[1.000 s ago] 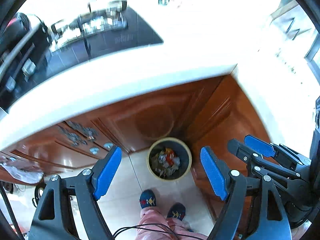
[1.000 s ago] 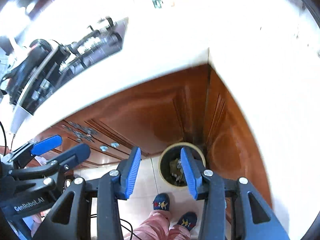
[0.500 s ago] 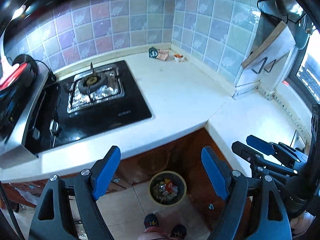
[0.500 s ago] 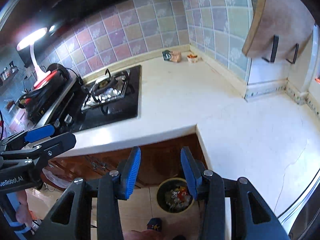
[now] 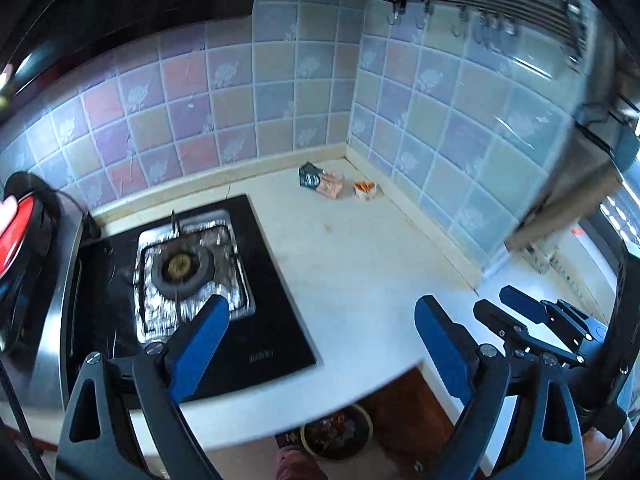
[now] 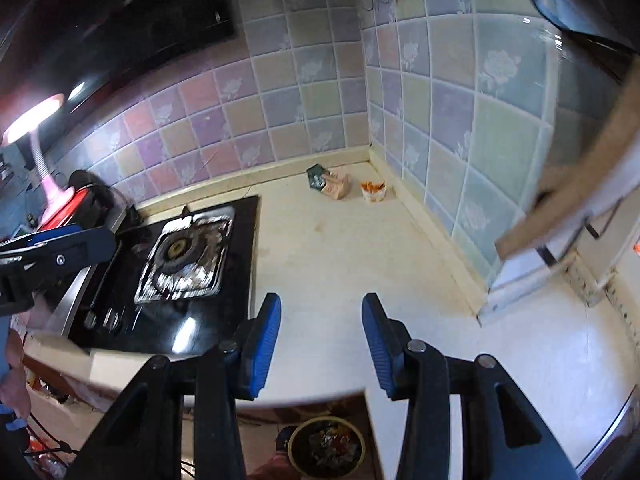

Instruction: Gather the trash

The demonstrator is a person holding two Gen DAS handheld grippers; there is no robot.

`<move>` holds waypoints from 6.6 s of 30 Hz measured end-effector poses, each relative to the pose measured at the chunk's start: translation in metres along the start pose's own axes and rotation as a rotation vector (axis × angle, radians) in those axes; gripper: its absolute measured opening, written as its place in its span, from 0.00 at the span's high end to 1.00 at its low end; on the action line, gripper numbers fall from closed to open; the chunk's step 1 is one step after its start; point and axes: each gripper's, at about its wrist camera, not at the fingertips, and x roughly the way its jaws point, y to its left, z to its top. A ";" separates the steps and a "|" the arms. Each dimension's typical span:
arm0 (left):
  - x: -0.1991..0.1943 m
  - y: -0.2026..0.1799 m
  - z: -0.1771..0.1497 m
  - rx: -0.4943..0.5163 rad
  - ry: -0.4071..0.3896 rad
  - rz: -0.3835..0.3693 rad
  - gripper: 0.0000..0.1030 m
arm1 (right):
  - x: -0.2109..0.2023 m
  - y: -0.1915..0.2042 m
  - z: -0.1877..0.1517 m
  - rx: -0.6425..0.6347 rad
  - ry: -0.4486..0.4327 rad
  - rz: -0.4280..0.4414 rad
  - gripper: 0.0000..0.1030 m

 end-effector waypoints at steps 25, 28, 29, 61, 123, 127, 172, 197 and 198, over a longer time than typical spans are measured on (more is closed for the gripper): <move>0.405 -0.003 0.185 -0.168 0.256 -0.042 0.07 | 0.273 -0.093 0.159 0.207 0.069 -0.250 0.59; 0.431 -0.004 0.186 -0.196 0.264 -0.012 0.07 | 0.294 -0.103 0.161 0.205 0.095 -0.239 0.59; 0.440 -0.006 0.186 -0.201 0.267 0.001 0.07 | 0.300 -0.105 0.161 0.202 0.103 -0.237 0.59; 0.506 0.037 0.138 -0.249 0.442 0.014 0.30 | 0.402 -0.096 0.158 0.173 0.226 -0.166 0.37; 0.199 0.008 -0.015 -0.044 0.270 -0.124 0.66 | 0.123 -0.007 0.019 0.137 0.056 -0.040 0.44; 0.161 0.007 -0.068 -0.066 0.253 -0.077 0.66 | 0.086 0.007 -0.026 0.085 0.078 -0.002 0.44; 0.361 0.015 -0.462 0.040 0.707 -0.264 0.17 | 0.300 -0.028 -0.441 0.339 0.610 -0.094 0.30; 0.251 0.008 -0.420 0.042 0.662 -0.191 0.05 | 0.189 -0.016 -0.393 0.334 0.571 -0.133 0.26; 0.239 0.006 -0.414 0.035 0.654 -0.186 0.05 | 0.180 -0.014 -0.388 0.331 0.565 -0.127 0.26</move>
